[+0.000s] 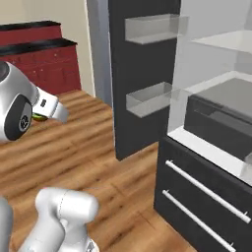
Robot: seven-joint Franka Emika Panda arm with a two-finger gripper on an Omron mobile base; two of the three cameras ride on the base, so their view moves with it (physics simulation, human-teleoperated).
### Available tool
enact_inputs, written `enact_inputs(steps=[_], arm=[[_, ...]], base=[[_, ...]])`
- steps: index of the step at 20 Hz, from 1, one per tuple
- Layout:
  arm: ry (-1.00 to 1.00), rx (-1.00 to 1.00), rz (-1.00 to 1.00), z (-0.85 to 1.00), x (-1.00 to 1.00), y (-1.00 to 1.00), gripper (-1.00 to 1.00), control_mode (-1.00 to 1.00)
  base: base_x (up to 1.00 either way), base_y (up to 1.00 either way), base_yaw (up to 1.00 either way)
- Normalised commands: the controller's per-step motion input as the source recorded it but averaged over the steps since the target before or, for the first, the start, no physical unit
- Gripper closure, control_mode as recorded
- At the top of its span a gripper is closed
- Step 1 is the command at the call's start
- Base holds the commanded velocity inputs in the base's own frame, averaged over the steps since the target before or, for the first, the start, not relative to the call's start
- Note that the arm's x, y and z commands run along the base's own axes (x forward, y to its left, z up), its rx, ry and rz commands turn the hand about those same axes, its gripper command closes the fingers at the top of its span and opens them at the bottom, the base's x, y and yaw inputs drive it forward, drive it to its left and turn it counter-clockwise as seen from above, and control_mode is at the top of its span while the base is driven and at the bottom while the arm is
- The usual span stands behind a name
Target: Pick the apple and kiwi from the fridge and place them on the plate next to the blender to make a fruit smoothie.
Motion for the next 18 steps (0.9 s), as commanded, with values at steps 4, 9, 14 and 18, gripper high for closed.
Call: enact_inputs(steps=[4, 9, 14, 18], arm=[[0.00, 0.00, 0.00, 0.00, 0.00, 0.00, 1.00, 1.00], [0.00, 0.00, 0.00, 0.00, 0.00, 0.00, 1.00, 1.00], [0.00, 0.00, 0.00, 0.00, 0.00, 0.00, 1.00, 1.00], [0.00, 0.00, 0.00, 0.00, 0.00, 0.00, 1.00, 1.00]], base=[[-0.26, 0.36, 1.00], [-0.26, 0.57, 0.98], [0.09, 0.98, 0.67], [0.73, 1.00, 0.14]])
